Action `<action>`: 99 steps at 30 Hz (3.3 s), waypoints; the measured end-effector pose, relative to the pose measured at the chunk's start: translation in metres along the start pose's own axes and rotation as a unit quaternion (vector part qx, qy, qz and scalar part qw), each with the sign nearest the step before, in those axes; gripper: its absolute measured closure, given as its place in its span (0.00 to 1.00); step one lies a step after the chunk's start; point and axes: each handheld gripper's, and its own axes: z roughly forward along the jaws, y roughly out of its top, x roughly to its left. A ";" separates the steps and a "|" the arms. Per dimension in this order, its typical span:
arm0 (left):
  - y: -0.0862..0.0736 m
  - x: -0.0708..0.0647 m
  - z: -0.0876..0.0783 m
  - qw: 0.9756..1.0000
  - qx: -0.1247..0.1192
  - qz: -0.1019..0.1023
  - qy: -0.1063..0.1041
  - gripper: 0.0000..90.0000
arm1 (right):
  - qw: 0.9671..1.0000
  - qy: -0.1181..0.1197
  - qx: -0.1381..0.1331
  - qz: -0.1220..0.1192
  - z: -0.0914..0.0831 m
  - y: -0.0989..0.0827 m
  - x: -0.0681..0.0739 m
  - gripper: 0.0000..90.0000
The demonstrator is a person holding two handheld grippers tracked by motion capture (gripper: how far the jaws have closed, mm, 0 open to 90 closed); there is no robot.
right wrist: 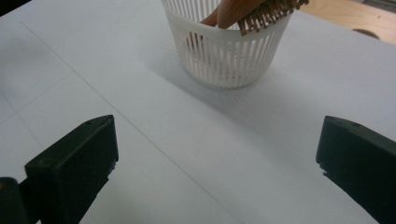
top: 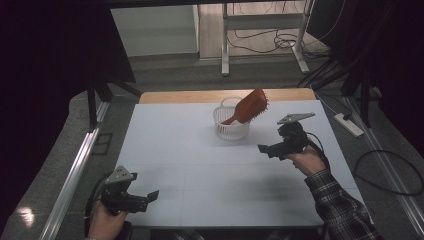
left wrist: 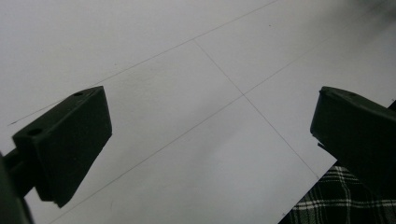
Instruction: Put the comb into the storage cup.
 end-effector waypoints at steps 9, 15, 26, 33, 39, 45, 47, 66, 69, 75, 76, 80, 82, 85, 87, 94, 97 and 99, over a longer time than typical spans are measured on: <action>0.000 0.000 0.000 1.000 0.002 0.002 0.001 0.00 | 1.000 0.003 0.000 -0.002 -0.003 -0.004 0.001 0.00; 0.000 -0.001 0.000 1.000 0.002 0.003 0.001 0.00 | 1.000 0.001 0.001 -0.002 -0.004 -0.008 0.002 0.00; 0.000 0.000 0.000 1.000 0.001 0.003 0.001 0.00 | 1.000 0.005 0.005 0.003 -0.008 -0.017 0.003 0.00; 0.000 0.000 -0.001 1.000 -0.002 0.001 0.002 0.00 | 1.000 0.006 0.005 0.003 -0.012 -0.022 0.003 0.00; 0.000 0.001 -0.001 1.000 -0.005 -0.003 0.002 0.00 | 1.000 0.005 0.004 0.004 -0.016 -0.026 0.004 0.00; -0.001 0.001 -0.002 1.000 -0.009 -0.005 0.002 0.00 | 1.000 0.003 0.004 0.006 -0.020 -0.030 0.005 0.00; -0.001 0.001 -0.002 1.000 -0.009 -0.005 0.001 0.00 | 1.000 0.003 0.005 0.006 -0.022 -0.032 0.005 0.00; 0.000 0.001 -0.001 1.000 -0.004 -0.002 0.002 0.00 | 1.000 -0.002 0.000 0.008 -0.035 -0.044 0.006 0.00; 0.000 0.001 -0.001 1.000 -0.004 -0.002 0.002 0.00 | 1.000 -0.003 0.000 0.009 -0.036 -0.046 0.005 0.00; 0.000 0.000 -0.001 1.000 -0.004 -0.001 0.002 0.00 | 1.000 -0.005 0.004 0.014 -0.040 -0.051 0.004 0.00; 0.000 0.000 -0.001 1.000 -0.004 -0.001 0.002 0.00 | 1.000 -0.005 0.004 0.014 -0.040 -0.051 0.004 0.00; 0.000 0.000 -0.001 1.000 -0.003 -0.001 0.001 0.00 | 1.000 -0.007 0.005 0.015 -0.043 -0.055 0.004 0.00; 0.000 0.000 -0.001 1.000 -0.004 -0.001 0.002 0.00 | 1.000 -0.009 0.005 0.015 -0.045 -0.057 0.004 0.00; 0.000 0.000 -0.001 1.000 -0.003 -0.001 0.001 0.00 | 1.000 -0.013 0.006 0.013 -0.046 -0.059 0.004 0.00; 0.000 0.000 -0.001 1.000 -0.003 0.000 0.002 0.00 | 1.000 -0.014 0.006 0.013 -0.047 -0.061 0.004 0.00; 0.000 0.000 -0.001 1.000 -0.003 0.000 0.002 0.00 | 1.000 -0.016 0.007 0.016 -0.050 -0.064 0.003 0.00; 0.000 0.000 -0.001 1.000 -0.003 0.000 0.002 0.00 | 1.000 -0.017 0.009 0.017 -0.051 -0.066 0.003 0.00; 0.000 0.000 -0.001 1.000 -0.003 0.000 0.002 0.00 | 1.000 -0.017 0.010 0.018 -0.052 -0.068 0.003 0.00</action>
